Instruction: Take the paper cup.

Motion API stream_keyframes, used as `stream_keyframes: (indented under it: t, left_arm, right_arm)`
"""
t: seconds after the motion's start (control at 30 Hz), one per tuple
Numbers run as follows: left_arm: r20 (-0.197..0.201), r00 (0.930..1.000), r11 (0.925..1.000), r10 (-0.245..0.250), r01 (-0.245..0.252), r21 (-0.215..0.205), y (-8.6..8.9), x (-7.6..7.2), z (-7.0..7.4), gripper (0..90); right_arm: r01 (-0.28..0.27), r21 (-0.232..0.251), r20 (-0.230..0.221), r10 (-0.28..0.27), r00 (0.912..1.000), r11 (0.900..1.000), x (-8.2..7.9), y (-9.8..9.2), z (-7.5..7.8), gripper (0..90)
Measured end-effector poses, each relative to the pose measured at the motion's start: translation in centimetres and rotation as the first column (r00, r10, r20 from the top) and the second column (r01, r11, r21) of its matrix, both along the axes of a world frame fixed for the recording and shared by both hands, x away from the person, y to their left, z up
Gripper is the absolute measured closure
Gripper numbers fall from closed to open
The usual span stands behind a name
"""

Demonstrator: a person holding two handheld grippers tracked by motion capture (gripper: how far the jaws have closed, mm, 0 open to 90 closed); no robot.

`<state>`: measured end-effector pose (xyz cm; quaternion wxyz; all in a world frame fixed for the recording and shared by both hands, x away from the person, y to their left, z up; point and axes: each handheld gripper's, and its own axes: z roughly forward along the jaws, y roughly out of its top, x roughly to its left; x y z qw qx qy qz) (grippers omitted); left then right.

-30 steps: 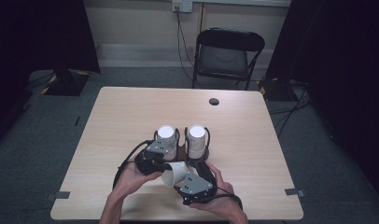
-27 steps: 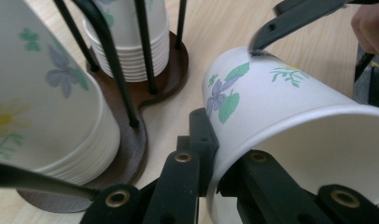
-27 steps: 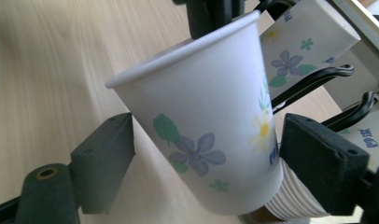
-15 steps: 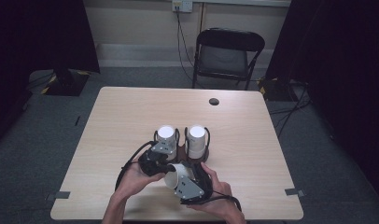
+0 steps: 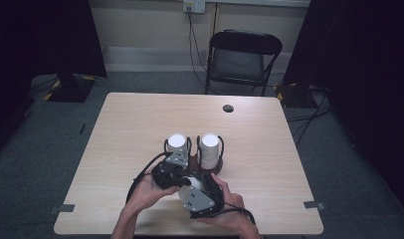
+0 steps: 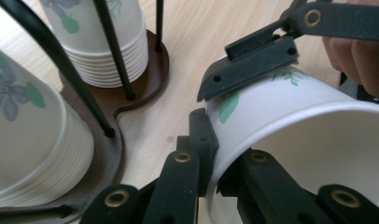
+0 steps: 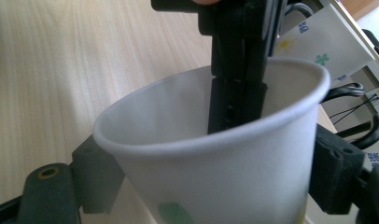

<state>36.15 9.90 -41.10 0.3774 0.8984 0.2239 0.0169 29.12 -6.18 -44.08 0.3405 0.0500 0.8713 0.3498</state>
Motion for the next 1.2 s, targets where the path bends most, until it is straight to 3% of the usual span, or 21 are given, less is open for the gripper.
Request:
stream_keyframes:
  t: [0.17,0.27,0.5,0.8,0.93,0.97,1.1,1.2]
  left_arm:
    - [-0.002,1.0,1.0,0.006,-0.006,-0.002,-0.1,-0.2,0.0,87.4]
    - [-0.004,0.9999,0.9995,0.014,-0.014,-0.03,0.1,-0.1,0.0,85.9]
    - [0.003,0.9998,0.9986,0.02,-0.02,-0.048,0.3,-0.3,0.2,83.6]
    - [0.021,0.9995,0.9976,0.025,-0.024,-0.065,0.5,-0.5,0.4,78.0]
    - [0.053,0.9983,0.9964,0.023,-0.019,-0.082,0.7,-0.7,0.6,76.4]
    - [0.09,0.9954,0.9947,0.032,-0.023,-0.1,0.7,-0.9,0.7,75.3]
    - [0.125,0.9918,0.9957,0.026,-0.015,-0.092,0.5,-1.1,0.7,75.6]
    - [0.148,0.9879,0.9924,0.048,-0.031,-0.119,0.6,-1.3,0.7,75.3]
  right_arm:
    - [0.001,0.0,0.009,-0.001,1.0,1.0,-0.2,0.1,0.0,20.2]
    - [-0.003,0.008,0.014,0.003,0.9999,1.0,-0.3,0.0,0.1,24.4]
    - [0.001,0.023,0.029,-0.002,0.9996,1.0,-0.4,-0.2,0.1,25.4]
    - [0.031,0.068,0.022,-0.032,0.9992,0.997,-0.2,-0.8,0.2,25.7]
    - [0.049,0.098,-0.001,-0.05,0.9988,0.994,0.0,-1.3,0.3,25.8]
    - [0.055,0.106,-0.004,-0.054,0.9985,0.993,0.1,-1.4,0.3,25.8]
    - [0.069,0.14,-0.024,-0.066,0.9975,0.988,0.2,-1.7,0.4,25.9]
    - [0.08,0.164,-0.045,-0.074,0.9963,0.983,0.4,-1.9,0.6,26.0]
